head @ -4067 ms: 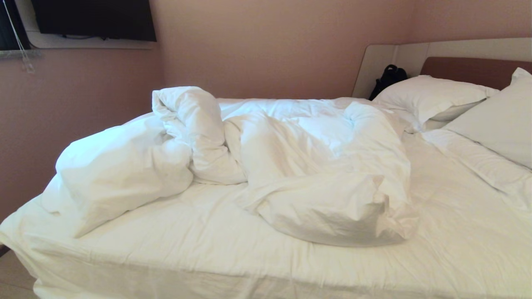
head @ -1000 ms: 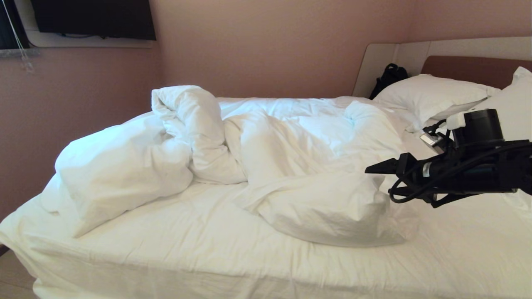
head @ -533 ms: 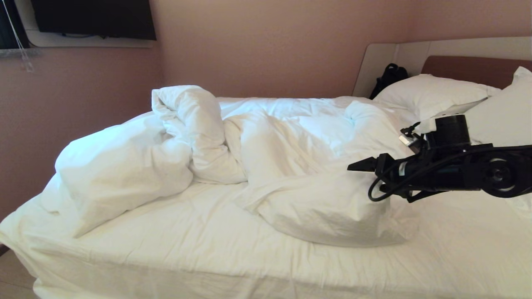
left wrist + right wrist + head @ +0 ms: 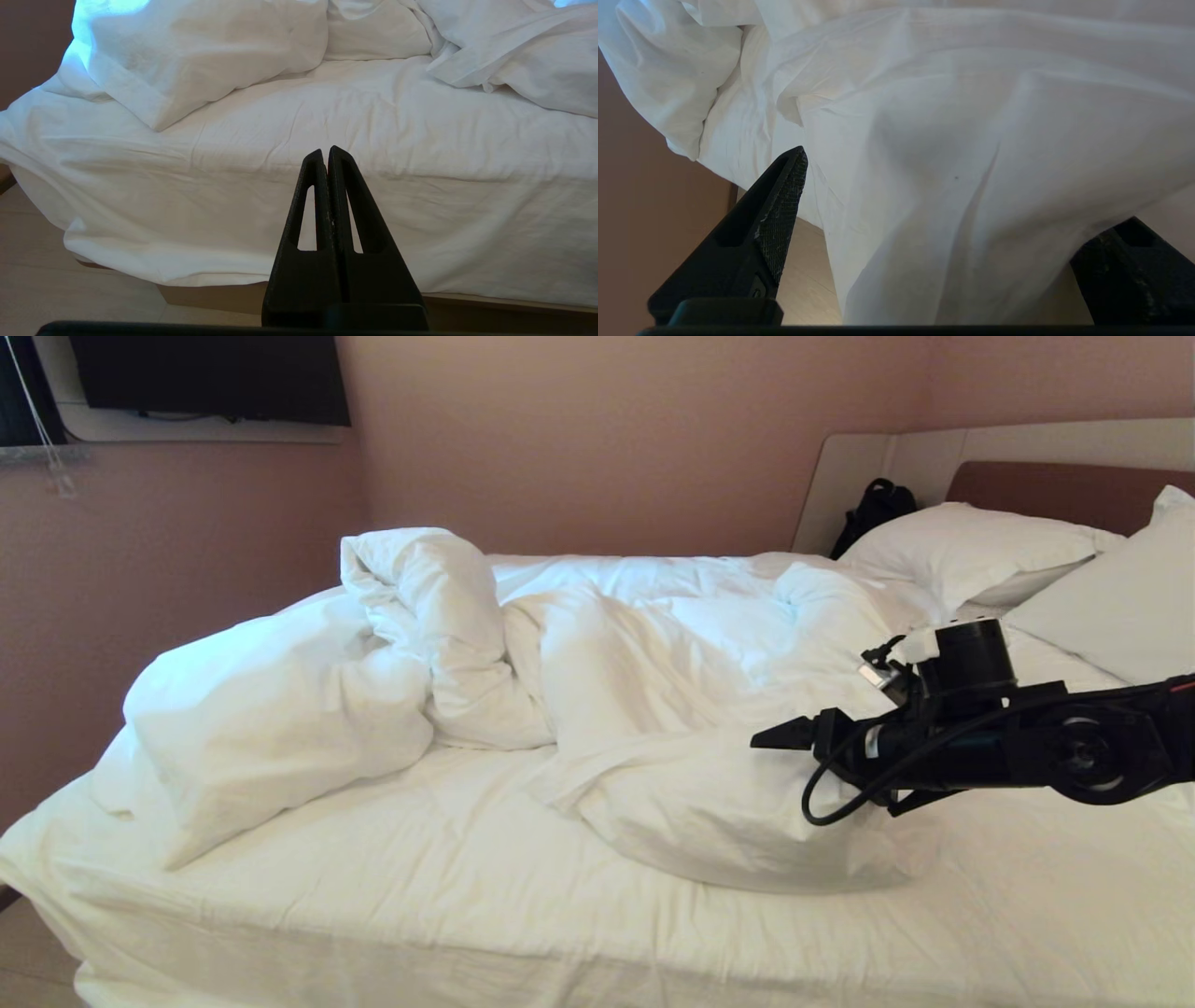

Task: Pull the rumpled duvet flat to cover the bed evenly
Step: Hold the folded corner of the quilt

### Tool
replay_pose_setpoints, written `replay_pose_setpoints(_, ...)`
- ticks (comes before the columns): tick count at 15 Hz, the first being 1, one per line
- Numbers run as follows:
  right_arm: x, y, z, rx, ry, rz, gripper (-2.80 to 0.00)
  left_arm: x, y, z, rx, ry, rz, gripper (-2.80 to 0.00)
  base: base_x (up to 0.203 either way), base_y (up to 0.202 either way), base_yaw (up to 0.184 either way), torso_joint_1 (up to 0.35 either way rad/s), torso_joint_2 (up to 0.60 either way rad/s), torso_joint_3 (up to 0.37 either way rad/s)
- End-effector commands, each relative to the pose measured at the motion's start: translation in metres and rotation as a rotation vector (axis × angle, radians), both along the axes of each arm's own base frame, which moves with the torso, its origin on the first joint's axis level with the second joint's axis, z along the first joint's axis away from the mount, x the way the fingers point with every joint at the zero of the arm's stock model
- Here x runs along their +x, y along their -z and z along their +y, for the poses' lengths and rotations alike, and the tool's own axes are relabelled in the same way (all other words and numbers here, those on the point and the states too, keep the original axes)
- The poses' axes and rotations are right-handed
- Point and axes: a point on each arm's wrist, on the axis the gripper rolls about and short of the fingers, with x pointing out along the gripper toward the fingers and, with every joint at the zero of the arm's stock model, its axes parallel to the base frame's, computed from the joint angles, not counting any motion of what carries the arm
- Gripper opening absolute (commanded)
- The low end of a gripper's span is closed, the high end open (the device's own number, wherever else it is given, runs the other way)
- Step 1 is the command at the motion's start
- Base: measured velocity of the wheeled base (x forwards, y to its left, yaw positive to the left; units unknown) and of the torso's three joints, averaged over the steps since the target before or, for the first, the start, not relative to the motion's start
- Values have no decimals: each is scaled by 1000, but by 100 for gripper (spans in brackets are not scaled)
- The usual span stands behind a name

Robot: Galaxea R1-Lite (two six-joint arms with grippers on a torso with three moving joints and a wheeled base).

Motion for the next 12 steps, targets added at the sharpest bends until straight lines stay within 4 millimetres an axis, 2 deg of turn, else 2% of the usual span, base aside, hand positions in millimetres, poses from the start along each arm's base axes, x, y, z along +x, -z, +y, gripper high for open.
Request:
replay_pose_setpoints(1,-1,0,1,3,-4,2,0,0,0,0,0,0,0,-280,0,0,0,0,0,0)
replay_pose_setpoints(2,-1,0,1,3,-2,0,-280,0,0,0,0,0,0,-280,0,0,0,0,0,0)
replay_pose_setpoints(9,-4,-8,0,3,18,-50,-280,0,0,0,1,0,0,-280,0,0,0,0,0,0)
replay_pose_setpoints(12,-12,-20,-3,11,19,-83,-280,0,0,0,0,0,0,-280,0,0,0,0,0,0)
